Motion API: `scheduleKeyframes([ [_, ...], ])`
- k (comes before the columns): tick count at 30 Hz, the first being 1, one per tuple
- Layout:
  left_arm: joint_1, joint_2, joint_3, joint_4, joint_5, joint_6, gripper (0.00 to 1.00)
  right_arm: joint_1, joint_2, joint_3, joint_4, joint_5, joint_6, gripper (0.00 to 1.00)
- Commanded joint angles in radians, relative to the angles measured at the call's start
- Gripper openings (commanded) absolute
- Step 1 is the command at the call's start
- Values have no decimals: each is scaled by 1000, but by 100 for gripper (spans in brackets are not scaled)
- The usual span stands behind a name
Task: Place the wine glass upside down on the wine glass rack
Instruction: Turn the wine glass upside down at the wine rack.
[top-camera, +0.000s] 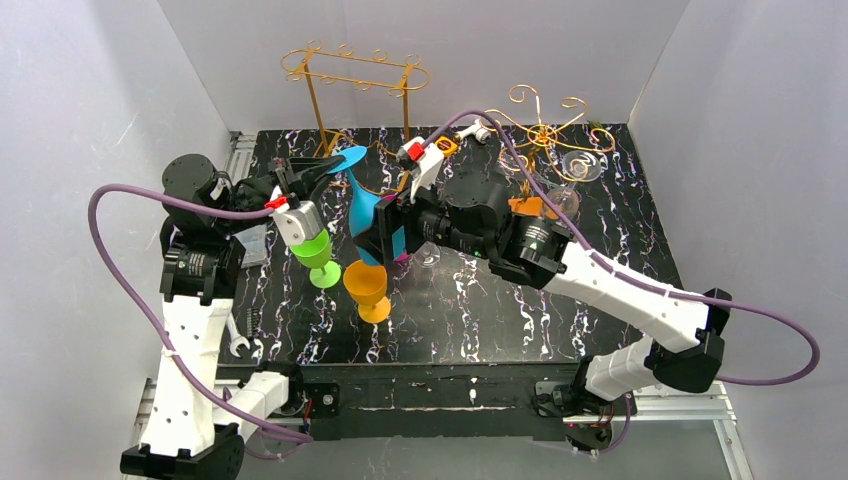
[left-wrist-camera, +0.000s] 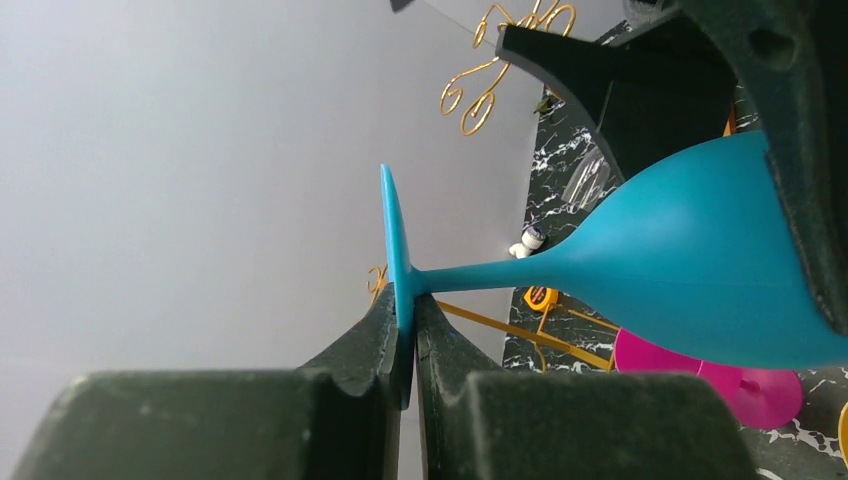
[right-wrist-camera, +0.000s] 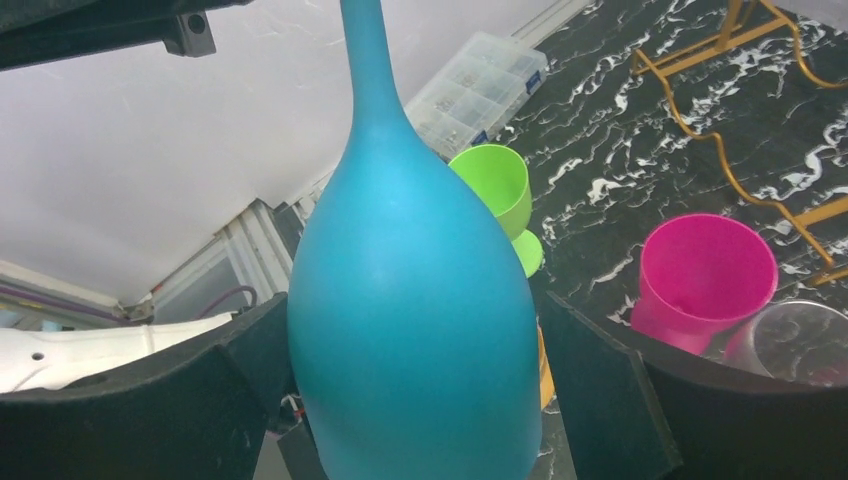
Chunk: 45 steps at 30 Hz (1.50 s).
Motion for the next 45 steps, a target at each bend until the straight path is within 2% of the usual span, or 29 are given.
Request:
scheduleKeyframes([
  [1, -8, -13, -3, 24, 51, 4, 0, -12, -27, -75, 180, -45, 37, 98],
  [7, -7, -10, -2, 23, 47, -7, 0, -41, -138, -288, 366, -9, 75, 72],
  [8, -8, -10, -2, 23, 50, -18, 3, -44, -155, -307, 368, 15, 64, 70],
  [9, -8, -12, -1, 23, 52, -30, 29, -47, -177, -324, 372, 40, 49, 68],
  [10, -8, -12, -3, 24, 50, -43, 61, -52, -200, -346, 383, 64, 26, 67],
  [11, -10, -12, -3, 24, 46, -57, 78, -60, -227, -368, 394, 92, 13, 66],
  [12, -11, -11, -4, 26, 41, -77, 87, -75, -257, -388, 400, 115, 2, 66],
  [14, -12, -7, -4, 44, 22, -153, 97, -109, -314, -429, 400, 160, -13, 64],
  [18, -12, -2, -14, 55, -6, -307, 98, -154, -436, -521, 314, 319, -40, 61],
  [25, -12, -13, -75, 61, -4, -320, 98, -172, -646, -721, 274, 576, 5, 65],
  [29, -12, -11, -85, 79, -1, -335, 98, -187, -665, -765, 272, 634, 31, 65],
  [33, -12, -6, -95, 93, -1, -350, 98, -228, -639, -792, 272, 650, 64, 65],
  [40, -12, 1, -116, 116, -4, -348, 98, -391, -573, -834, 395, 515, 129, 63],
  [45, -12, -8, -127, 112, -7, -332, 98, -423, -539, -825, 429, 465, 132, 63],
])
